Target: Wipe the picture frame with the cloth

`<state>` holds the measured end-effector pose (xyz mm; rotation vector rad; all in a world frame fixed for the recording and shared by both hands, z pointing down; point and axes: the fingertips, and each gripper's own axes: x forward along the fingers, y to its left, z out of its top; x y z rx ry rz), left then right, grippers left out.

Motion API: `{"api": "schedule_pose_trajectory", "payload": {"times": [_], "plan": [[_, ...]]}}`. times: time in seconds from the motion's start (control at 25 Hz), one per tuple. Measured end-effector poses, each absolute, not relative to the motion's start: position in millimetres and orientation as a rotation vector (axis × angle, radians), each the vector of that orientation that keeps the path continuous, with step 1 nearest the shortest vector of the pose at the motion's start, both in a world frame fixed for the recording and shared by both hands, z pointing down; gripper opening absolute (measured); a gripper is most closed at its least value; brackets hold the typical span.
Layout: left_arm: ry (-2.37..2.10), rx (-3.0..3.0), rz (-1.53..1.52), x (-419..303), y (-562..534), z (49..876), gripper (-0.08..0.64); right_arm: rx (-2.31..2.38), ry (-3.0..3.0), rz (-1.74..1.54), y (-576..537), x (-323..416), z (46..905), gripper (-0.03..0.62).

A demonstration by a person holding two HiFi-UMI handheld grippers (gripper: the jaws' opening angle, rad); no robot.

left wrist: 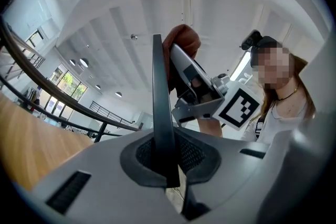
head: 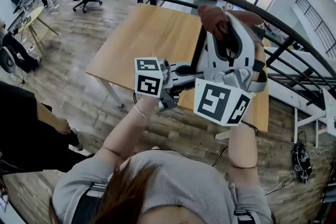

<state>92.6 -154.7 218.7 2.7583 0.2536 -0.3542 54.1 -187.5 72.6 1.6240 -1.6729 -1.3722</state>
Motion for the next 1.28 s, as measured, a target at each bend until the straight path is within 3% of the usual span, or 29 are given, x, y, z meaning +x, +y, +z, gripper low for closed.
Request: {"api": "schedule_pose_trajectory", "payload": {"times": [0.56,1.28], "plan": [[0.178,2.746,-0.367,82,-164,223,0.028,1.462,-1.872,-1.219,-169,27,151,0.133],[0.082,2.751,-0.371,84,-171,228,0.028,1.332,-2.009,-1.118,-152,33,186,0.133]]}}
